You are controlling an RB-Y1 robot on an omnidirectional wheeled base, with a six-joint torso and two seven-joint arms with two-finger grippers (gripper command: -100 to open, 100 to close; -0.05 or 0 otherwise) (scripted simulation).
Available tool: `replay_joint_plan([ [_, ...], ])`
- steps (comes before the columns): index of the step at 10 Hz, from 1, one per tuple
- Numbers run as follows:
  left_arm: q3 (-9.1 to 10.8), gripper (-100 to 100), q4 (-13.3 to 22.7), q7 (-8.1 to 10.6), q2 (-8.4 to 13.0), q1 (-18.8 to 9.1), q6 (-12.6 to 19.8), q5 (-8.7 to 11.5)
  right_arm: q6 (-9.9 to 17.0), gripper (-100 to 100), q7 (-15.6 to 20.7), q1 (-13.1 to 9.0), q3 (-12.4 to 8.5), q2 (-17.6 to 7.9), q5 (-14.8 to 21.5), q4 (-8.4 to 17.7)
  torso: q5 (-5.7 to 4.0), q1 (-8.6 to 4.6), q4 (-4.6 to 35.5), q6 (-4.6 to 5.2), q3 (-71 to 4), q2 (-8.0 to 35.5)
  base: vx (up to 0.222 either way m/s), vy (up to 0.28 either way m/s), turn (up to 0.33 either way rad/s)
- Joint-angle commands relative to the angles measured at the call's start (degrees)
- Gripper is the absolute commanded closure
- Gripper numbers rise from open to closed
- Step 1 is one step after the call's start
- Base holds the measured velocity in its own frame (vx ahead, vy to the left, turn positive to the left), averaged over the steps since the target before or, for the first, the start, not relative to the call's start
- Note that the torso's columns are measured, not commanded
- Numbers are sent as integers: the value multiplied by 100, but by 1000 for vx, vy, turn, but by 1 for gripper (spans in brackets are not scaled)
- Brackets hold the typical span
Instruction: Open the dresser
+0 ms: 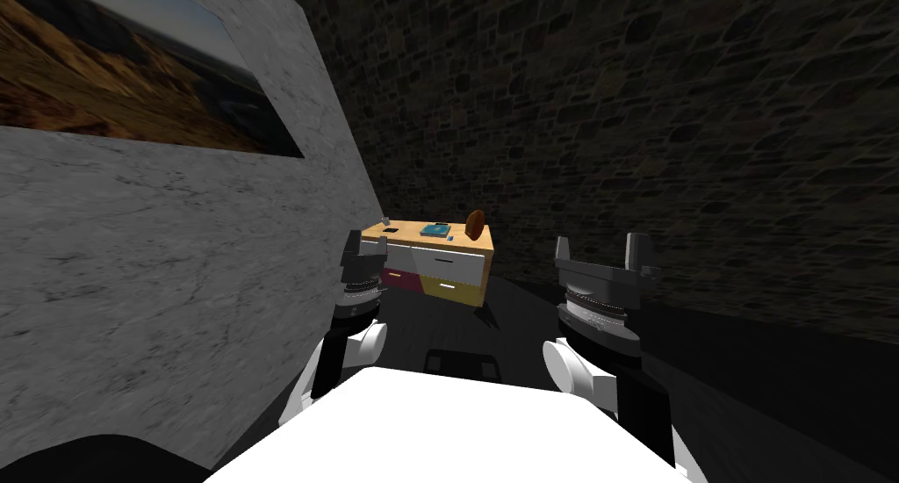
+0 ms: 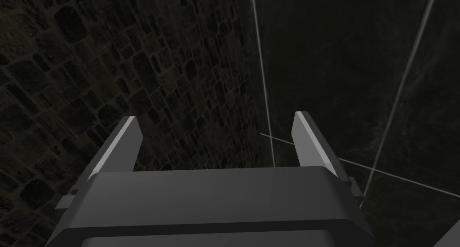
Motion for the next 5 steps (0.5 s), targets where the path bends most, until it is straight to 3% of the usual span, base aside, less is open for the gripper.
replay_joint_plan([
  [1, 0, 0, 0, 0, 0, 0, 0, 0, 0, 0, 0, 0, 0, 0, 0, 0, 0, 0, 235, 0, -467, 232, 0, 0, 0],
  [5, 0, 0, -1, 0, 0, 0, 0, 0, 0, 0, 0, 0, 0, 0, 0, -1, 0, 0, 1846, 0, -3692, 1845, 0, 0, 0],
])
